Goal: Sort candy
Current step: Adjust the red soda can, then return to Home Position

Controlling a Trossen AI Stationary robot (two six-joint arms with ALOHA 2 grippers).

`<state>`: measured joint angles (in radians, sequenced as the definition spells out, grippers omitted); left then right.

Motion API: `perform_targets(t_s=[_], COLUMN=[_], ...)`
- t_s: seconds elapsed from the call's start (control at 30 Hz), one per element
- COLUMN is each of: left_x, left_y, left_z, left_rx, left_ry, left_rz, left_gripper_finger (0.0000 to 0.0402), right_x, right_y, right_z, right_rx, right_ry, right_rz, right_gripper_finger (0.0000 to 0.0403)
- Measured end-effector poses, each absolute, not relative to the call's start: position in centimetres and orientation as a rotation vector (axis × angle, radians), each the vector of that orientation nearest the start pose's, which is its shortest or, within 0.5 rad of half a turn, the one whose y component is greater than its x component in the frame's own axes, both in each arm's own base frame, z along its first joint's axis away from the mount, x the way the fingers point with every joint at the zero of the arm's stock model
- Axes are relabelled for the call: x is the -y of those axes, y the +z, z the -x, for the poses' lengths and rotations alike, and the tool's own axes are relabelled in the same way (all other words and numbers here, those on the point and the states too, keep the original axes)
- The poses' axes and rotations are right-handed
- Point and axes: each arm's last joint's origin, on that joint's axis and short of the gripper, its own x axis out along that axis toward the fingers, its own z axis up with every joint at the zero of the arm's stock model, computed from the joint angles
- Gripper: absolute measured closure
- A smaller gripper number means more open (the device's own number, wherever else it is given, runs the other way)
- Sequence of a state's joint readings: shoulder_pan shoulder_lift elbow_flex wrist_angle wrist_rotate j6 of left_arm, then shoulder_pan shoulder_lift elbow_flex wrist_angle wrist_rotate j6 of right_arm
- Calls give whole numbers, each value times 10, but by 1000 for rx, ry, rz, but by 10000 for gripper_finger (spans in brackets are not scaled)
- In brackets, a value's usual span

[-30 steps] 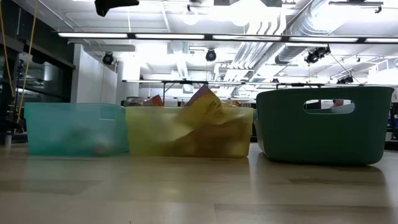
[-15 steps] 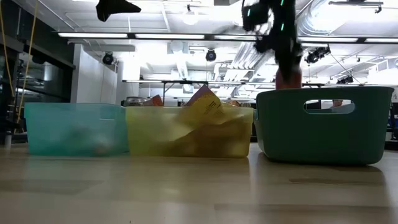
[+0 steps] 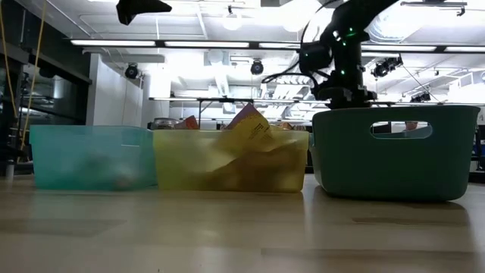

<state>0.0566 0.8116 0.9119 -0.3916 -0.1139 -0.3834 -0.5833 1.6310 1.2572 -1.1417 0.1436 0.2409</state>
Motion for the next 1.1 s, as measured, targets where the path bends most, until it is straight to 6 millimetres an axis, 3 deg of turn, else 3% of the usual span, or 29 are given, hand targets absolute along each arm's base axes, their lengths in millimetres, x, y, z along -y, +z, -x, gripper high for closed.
perform_targets(t_s=[0.37,0.63,0.87,0.97,1.1], left_x=[-13,-13,-13,-13,-13], left_y=[351,351,351,352,355], left_z=[-168,-168,-168,-167,-161], left_rx=[-255,-256,-257,-259,-239], left_ry=[228,228,227,223,220], left_rz=[371,371,371,352,327], left_gripper_finger=[101,101,101,101,101], right_x=[170,169,169,169,171], right_y=[232,232,232,240,265], right_z=[-237,-237,-237,-237,-238], right_rx=[-1392,-1388,-1393,-1406,-1419], right_ry=[-781,-771,-763,-742,-705], right_rz=[-659,-674,-666,-644,-596], right_gripper_finger=[130,42,30,29,28])
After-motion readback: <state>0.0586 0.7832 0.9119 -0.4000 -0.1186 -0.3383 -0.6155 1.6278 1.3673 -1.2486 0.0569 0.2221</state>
